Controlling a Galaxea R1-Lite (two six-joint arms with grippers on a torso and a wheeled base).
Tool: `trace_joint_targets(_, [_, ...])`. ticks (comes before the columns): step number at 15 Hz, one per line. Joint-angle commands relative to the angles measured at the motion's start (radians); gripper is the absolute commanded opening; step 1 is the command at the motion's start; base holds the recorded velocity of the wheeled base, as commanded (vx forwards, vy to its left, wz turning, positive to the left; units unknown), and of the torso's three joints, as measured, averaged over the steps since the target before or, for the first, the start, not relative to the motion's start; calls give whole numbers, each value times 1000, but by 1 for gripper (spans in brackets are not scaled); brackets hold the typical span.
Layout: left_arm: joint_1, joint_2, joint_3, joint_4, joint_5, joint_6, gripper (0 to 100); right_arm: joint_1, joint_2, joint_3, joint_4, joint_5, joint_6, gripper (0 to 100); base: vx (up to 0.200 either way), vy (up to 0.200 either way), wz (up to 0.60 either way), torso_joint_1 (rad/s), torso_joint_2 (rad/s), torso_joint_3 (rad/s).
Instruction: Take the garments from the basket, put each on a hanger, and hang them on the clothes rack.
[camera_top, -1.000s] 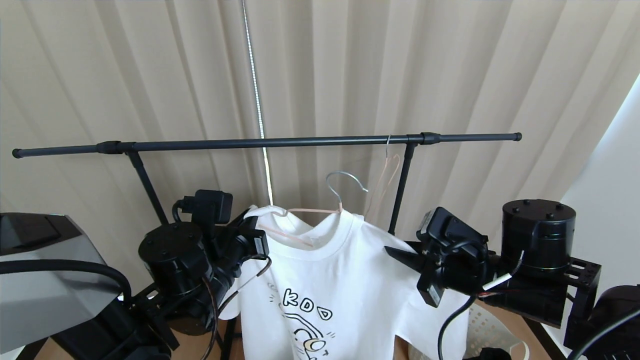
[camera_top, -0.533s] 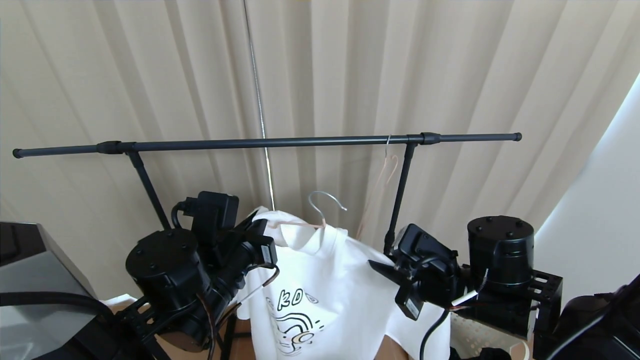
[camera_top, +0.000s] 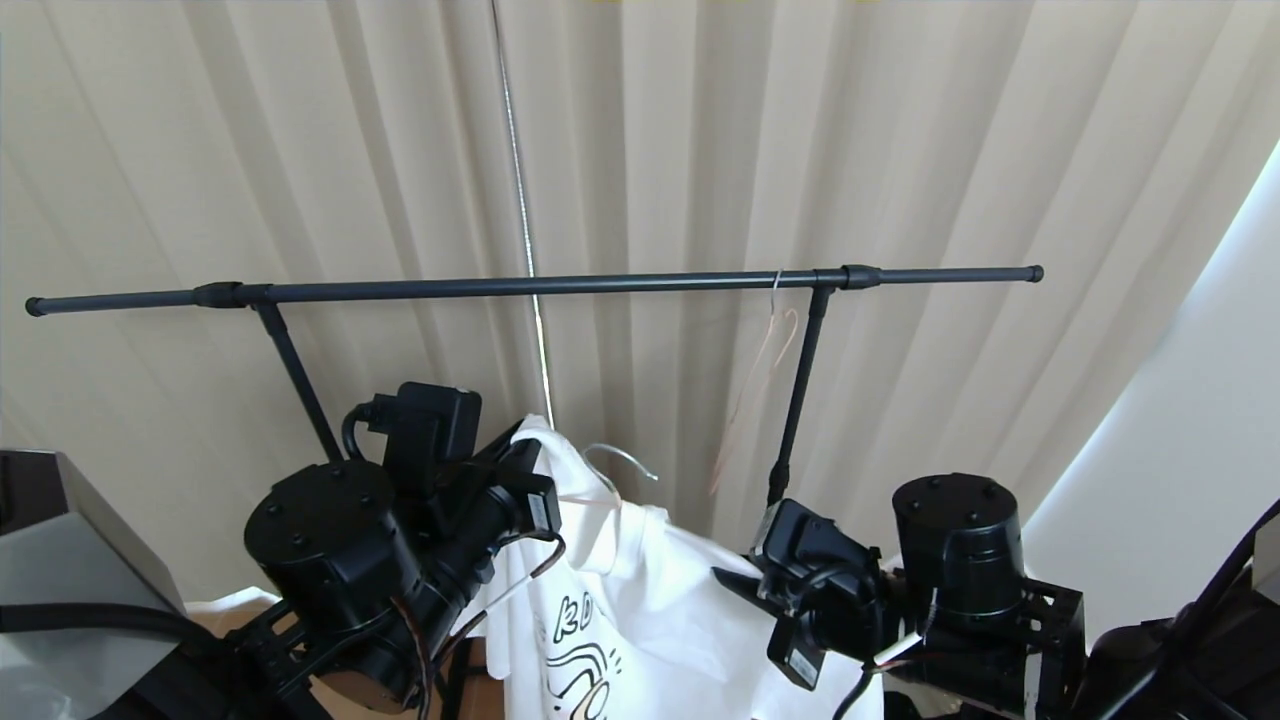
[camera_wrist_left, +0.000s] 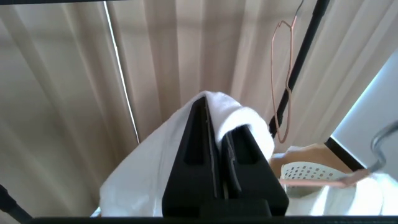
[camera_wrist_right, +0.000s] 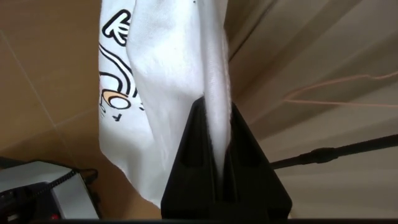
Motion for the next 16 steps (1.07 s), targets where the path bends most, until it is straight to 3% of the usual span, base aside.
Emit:
trace_joint_targets(1, [-4, -7, 0, -1, 0, 0, 0, 8, 25, 7, 1, 10, 0, 0, 0, 0, 0, 0, 0, 0])
trace_joint_targets(4, [-24, -33, 9, -1, 0, 1, 0, 37, 72, -4, -23, 11, 18, 0, 0, 0, 0, 0, 0, 0])
trace_joint_targets(10, [-38, -47, 13, -1, -3, 6, 0, 45, 140, -10, -212, 8, 123, 0, 0, 0, 0, 0, 0, 0])
trace_joint_targets(16, [-36, -47, 13, -1, -3, 8, 0, 40, 127, -53, -258, -1, 193, 0, 0, 0, 0, 0, 0, 0])
